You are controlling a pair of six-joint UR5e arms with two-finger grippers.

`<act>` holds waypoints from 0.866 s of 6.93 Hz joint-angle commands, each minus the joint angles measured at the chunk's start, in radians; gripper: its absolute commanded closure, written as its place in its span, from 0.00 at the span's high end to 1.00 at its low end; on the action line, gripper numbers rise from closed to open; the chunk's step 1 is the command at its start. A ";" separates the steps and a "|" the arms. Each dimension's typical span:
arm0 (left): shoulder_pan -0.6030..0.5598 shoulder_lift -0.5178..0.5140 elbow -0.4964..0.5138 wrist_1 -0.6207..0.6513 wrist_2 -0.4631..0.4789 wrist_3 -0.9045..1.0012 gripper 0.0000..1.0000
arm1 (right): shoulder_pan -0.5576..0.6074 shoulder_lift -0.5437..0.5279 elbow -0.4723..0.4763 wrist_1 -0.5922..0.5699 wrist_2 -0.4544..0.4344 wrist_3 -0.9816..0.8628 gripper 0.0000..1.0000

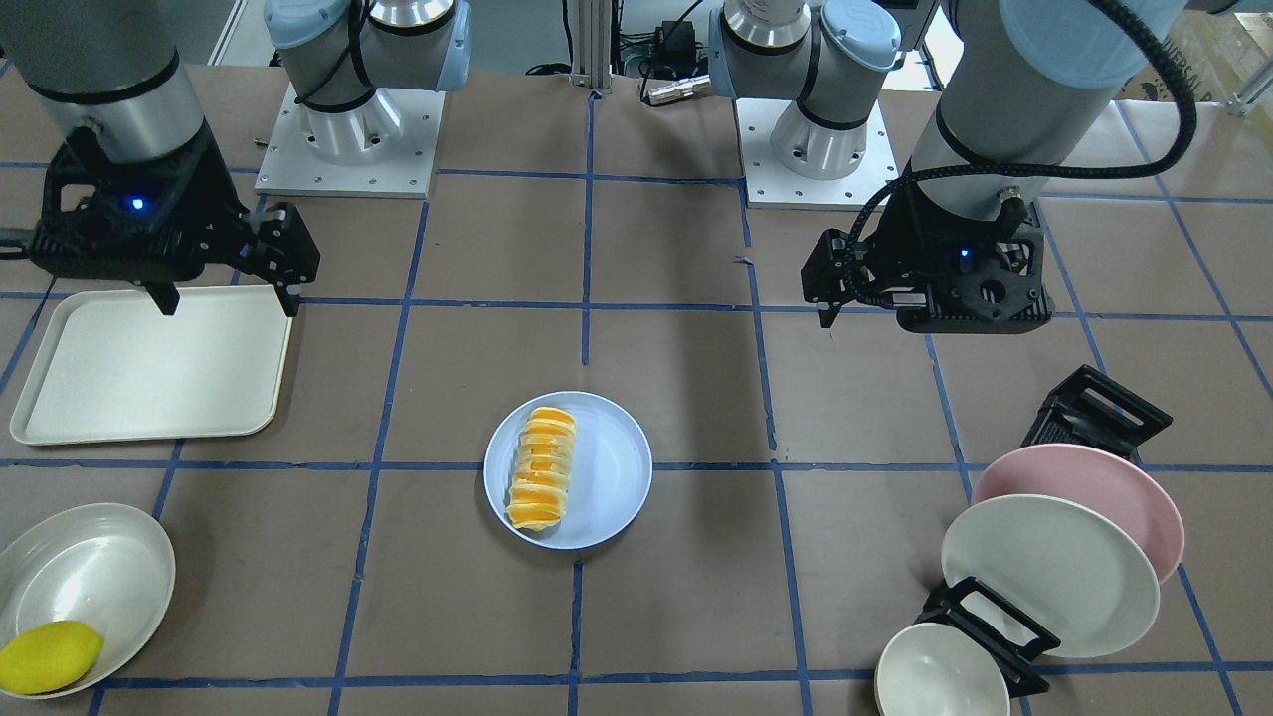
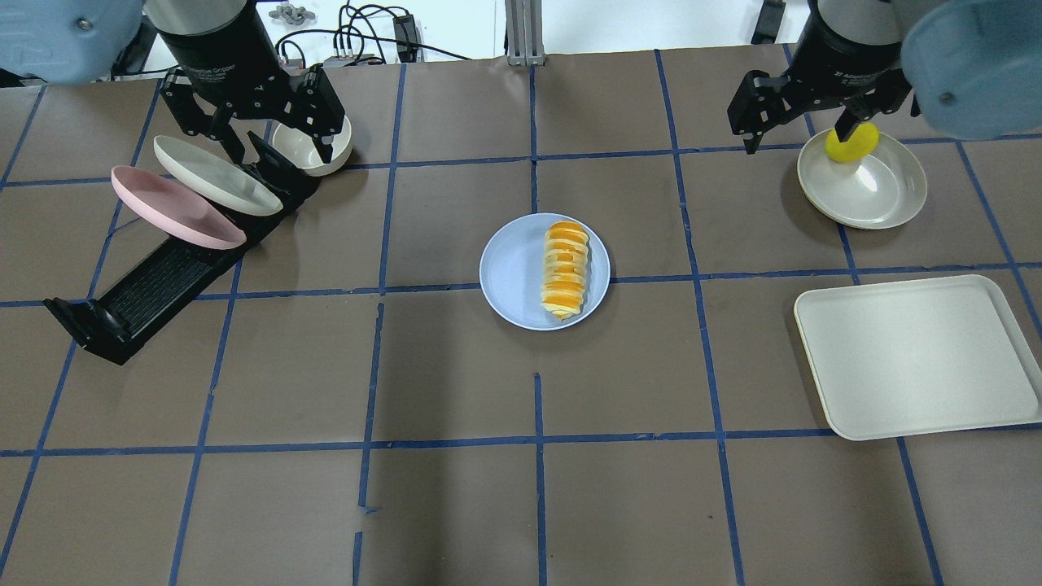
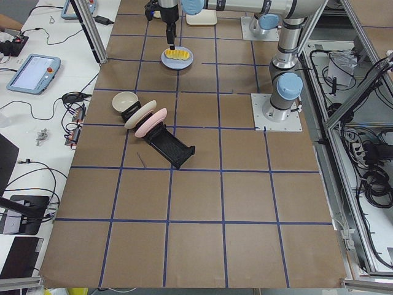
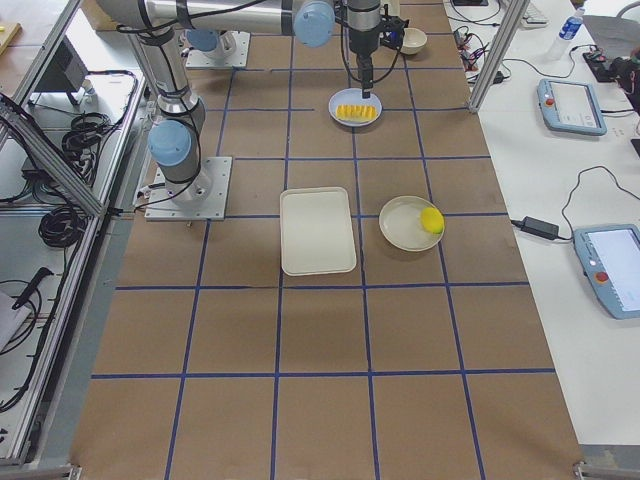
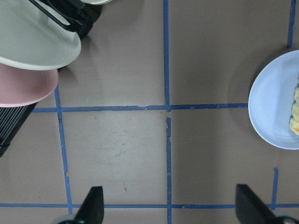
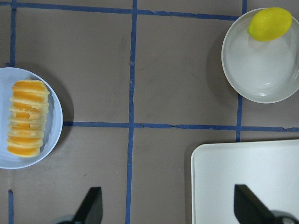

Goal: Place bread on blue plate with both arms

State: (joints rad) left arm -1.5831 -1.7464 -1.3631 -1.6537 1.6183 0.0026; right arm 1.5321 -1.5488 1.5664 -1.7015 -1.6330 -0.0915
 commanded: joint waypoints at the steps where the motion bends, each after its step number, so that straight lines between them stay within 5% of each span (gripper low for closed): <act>1: 0.000 0.002 0.004 0.000 0.000 0.000 1.00 | -0.001 -0.095 0.021 0.162 0.015 0.005 1.00; 3: 0.000 0.004 0.003 0.000 0.000 0.000 1.00 | 0.006 -0.183 0.096 0.154 0.015 0.012 1.00; 6: 0.000 0.002 0.002 0.000 0.000 0.000 1.00 | 0.016 -0.171 0.089 0.154 0.009 0.038 1.00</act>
State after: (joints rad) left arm -1.5836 -1.7435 -1.3611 -1.6536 1.6184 0.0031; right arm 1.5449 -1.7214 1.6566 -1.5467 -1.6189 -0.0570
